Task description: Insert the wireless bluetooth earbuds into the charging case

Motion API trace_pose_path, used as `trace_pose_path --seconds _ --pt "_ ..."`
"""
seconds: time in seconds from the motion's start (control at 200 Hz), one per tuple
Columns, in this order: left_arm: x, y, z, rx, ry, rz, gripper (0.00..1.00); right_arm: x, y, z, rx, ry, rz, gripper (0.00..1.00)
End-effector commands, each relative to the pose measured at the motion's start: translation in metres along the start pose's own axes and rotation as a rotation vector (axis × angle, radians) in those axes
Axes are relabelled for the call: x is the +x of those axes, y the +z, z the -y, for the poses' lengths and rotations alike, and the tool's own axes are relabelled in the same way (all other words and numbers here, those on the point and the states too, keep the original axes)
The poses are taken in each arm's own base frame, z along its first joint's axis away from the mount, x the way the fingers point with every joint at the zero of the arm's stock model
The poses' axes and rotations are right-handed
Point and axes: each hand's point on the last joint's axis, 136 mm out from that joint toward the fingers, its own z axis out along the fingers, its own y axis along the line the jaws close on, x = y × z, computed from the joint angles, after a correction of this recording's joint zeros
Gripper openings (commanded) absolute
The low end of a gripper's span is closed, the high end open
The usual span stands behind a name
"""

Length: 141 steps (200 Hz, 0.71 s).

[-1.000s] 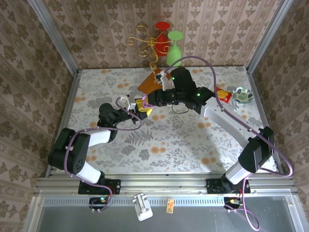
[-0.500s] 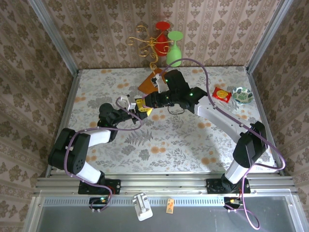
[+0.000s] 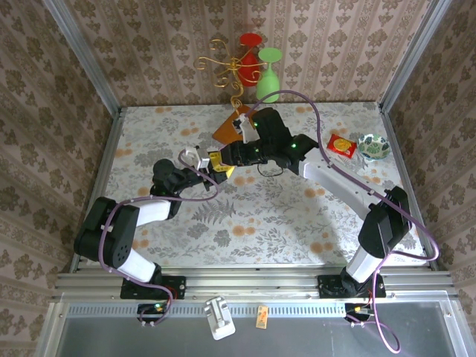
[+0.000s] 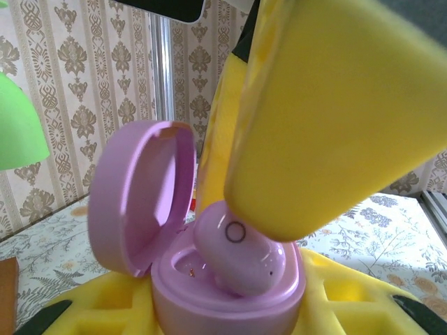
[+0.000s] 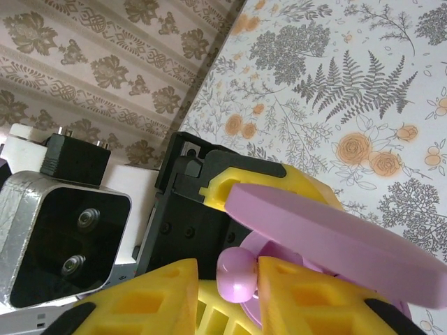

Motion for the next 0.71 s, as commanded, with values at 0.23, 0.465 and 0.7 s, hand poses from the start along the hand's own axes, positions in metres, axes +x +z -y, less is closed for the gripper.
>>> trace_pose_path --seconds 0.23,0.465,0.7 --pt "-0.02 -0.005 0.005 -0.003 0.082 0.048 0.22 -0.005 -0.02 0.01 0.085 -0.032 0.033 0.37" --pt "-0.018 -0.007 0.003 -0.003 0.094 0.042 0.21 -0.012 -0.046 0.002 0.098 -0.109 0.109 0.47" --pt "-0.011 -0.01 0.019 0.075 0.136 0.025 0.22 -0.035 -0.056 0.027 0.219 -0.089 0.167 0.54"
